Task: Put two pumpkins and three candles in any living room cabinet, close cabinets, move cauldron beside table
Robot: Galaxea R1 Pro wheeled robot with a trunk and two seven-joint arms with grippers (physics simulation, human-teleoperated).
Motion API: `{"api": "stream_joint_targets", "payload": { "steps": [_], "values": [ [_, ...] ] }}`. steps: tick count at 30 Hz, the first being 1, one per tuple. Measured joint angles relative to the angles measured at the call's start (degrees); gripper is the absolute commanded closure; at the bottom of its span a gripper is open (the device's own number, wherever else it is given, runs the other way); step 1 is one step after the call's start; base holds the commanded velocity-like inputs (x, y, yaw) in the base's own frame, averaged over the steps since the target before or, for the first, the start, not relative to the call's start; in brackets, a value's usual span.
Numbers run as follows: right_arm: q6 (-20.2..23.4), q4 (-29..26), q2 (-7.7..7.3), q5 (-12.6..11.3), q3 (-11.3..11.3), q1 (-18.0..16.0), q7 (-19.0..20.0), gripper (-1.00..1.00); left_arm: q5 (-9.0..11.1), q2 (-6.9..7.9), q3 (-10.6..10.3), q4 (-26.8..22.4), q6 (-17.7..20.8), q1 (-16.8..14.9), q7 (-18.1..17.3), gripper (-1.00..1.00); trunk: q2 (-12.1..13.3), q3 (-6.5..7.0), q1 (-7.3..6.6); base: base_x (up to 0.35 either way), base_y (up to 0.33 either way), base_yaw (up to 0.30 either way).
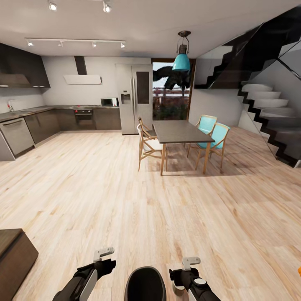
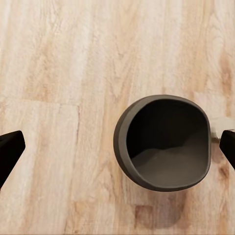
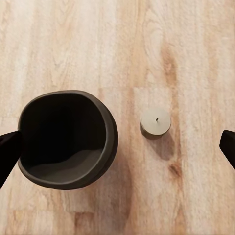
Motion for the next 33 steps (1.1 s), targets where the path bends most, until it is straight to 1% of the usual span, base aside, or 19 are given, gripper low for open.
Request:
{"api": "stream_joint_targets", "payload": {
  "steps": [6,14,29,33],
  "values": [
    [0.0,0.0,0.0,0.0,0.0,0.0,0.0,-1.0,0.0,0.0,-0.1,0.0,-1.1,0.0,0.2,-1.0,-2.4,-1.08,1.32,0.0,0.0,0.0],
    [0.0,0.0,0.0,0.0,0.0,0.0,0.0,-1.0,-0.2,-0.58,-0.1,0.0,-1.2,0.0,0.3,-1.0,-5.6,-2.52,3.08,0.0,0.0,0.0],
    [0.0,0.1,0.0,0.0,0.0,0.0,0.0,-1.0,-0.2,-0.58,-0.1,0.0,-1.2,0.0,0.3,-1.0,-11.6,-5.21,6.37,0.0,0.0,0.0],
    [-0.1,1.9,0.0,0.1,0.0,0.0,0.0,-1.0,-0.2,-0.6,-0.2,0.0,-1.2,0.0,0.3,-1.0,-13.2,-5.93,7.25,0.0,0.0,0.0]
  ]
}}
